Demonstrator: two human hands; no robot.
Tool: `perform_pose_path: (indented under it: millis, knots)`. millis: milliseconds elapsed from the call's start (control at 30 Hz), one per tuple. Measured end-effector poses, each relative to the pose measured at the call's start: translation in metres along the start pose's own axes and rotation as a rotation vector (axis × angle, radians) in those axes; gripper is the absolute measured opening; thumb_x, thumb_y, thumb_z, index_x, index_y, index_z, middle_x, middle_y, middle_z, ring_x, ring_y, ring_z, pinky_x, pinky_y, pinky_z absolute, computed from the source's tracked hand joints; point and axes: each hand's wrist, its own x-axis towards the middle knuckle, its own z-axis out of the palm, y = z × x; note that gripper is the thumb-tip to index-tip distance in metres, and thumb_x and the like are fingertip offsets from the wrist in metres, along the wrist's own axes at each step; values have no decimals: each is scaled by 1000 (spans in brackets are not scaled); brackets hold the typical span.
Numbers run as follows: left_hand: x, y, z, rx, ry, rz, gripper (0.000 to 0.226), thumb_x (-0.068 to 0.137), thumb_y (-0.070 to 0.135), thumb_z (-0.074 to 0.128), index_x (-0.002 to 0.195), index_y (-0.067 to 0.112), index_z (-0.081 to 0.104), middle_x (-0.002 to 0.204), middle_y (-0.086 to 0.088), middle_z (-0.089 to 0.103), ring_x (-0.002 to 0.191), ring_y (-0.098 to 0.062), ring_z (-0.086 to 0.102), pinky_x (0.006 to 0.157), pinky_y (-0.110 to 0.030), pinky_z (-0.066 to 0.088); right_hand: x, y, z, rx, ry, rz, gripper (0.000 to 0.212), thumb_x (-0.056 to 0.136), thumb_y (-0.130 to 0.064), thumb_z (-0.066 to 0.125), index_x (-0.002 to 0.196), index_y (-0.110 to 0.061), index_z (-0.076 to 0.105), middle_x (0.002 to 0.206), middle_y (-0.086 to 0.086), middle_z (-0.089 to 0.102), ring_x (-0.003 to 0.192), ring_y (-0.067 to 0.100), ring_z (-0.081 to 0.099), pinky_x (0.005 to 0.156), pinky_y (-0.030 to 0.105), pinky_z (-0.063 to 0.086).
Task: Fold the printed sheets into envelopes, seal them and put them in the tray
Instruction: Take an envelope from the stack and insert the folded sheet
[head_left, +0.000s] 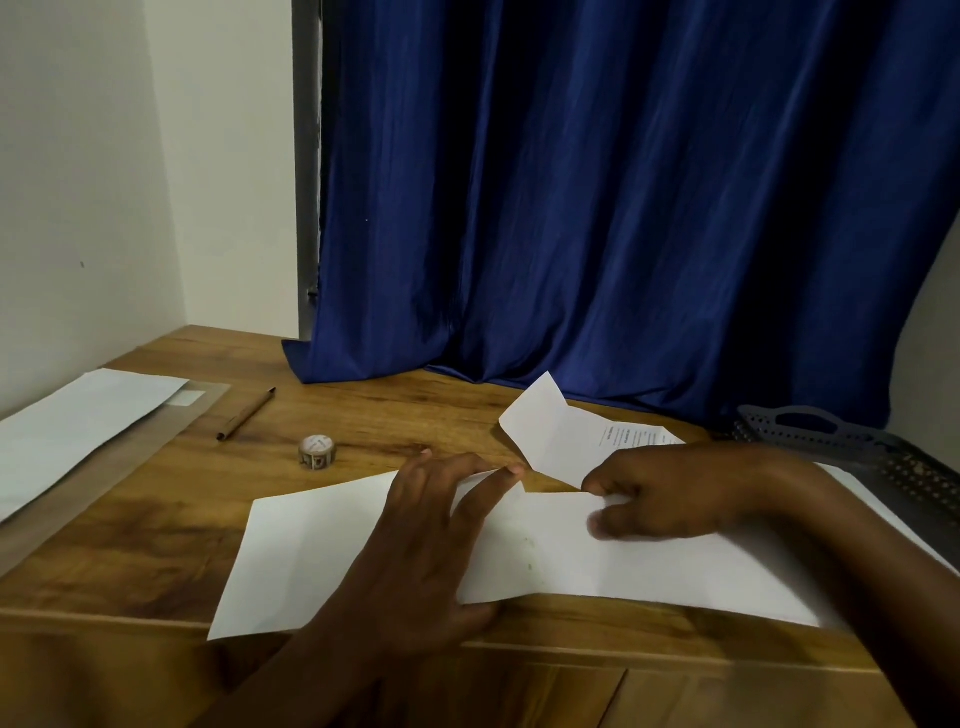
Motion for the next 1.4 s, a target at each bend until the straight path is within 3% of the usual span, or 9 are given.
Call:
perform_pose_path:
  millis: [300, 433, 533, 667, 800, 900, 1067, 1233, 1400]
  knots:
    - [0, 0, 0, 1, 25, 48, 112, 72, 67, 72, 158, 31, 11, 151, -3, 36, 139, -22, 35, 118, -55, 26, 17, -11, 0, 104, 15, -74, 35, 98, -45, 57, 73, -20, 53, 48, -20, 45, 46, -4, 47, 44, 10, 35]
    - [-1, -1, 2, 10, 24, 54, 110, 73, 68, 68, 158, 33, 7, 150, -3, 35, 138, -23, 35, 117, -53, 24, 35, -14, 7, 41, 117, -101, 35, 85, -58, 69, 67, -31, 56, 58, -16, 53, 55, 2, 50, 52, 23, 35]
    - [-1, -1, 3, 24, 29, 42, 106, 72, 67, 67, 157, 30, 15, 148, -4, 37, 135, -23, 37, 115, -53, 27, 47, -19, 13, -34, 293, -86, 37, 72, -65, 76, 77, -31, 60, 69, -10, 59, 63, 8, 52, 53, 25, 32]
    - [-1, -2, 4, -6, 3, -28, 108, 70, 67, 71, 157, 29, 18, 148, -4, 39, 133, -26, 42, 114, -51, 33, 47, -19, 23, -54, 480, -78, 43, 67, -71, 74, 95, -39, 62, 82, -22, 59, 78, 4, 54, 60, 23, 36]
    - [0, -2, 2, 10, -2, -34, 110, 70, 65, 71, 157, 29, 15, 150, -4, 37, 136, -26, 39, 116, -52, 27, 14, 2, 36, 190, 730, 62, 79, 56, -92, 61, 124, -52, 53, 110, -37, 55, 99, -9, 53, 78, 15, 40]
    - [1, -3, 2, 21, -16, -47, 108, 73, 67, 69, 157, 28, 14, 151, -6, 38, 140, -26, 37, 120, -57, 21, -13, 26, 54, 683, 837, 202, 73, 59, -78, 68, 124, -48, 56, 116, -23, 64, 100, -5, 60, 78, 20, 48]
    - [3, -2, 2, 16, -40, -67, 106, 74, 71, 63, 156, 26, 15, 151, -7, 40, 141, -26, 35, 120, -59, 16, -37, 44, 89, 1188, 537, 278, 46, 72, -53, 70, 104, -20, 77, 100, 1, 79, 87, 17, 77, 68, 27, 61]
    - [2, -3, 5, 23, -57, -57, 110, 73, 70, 65, 158, 29, 10, 153, -6, 37, 142, -25, 33, 121, -58, 16, -18, 43, 97, 1163, 560, 209, 31, 86, -38, 68, 87, -8, 78, 96, 4, 80, 97, 19, 75, 98, 47, 54]
    - [1, -3, 6, 32, -72, -77, 108, 72, 69, 67, 157, 29, 14, 152, -4, 37, 140, -24, 35, 121, -57, 16, 10, 25, 92, 1095, 555, 160, 26, 93, -32, 67, 86, -9, 78, 88, 5, 80, 84, 17, 76, 94, 46, 55]
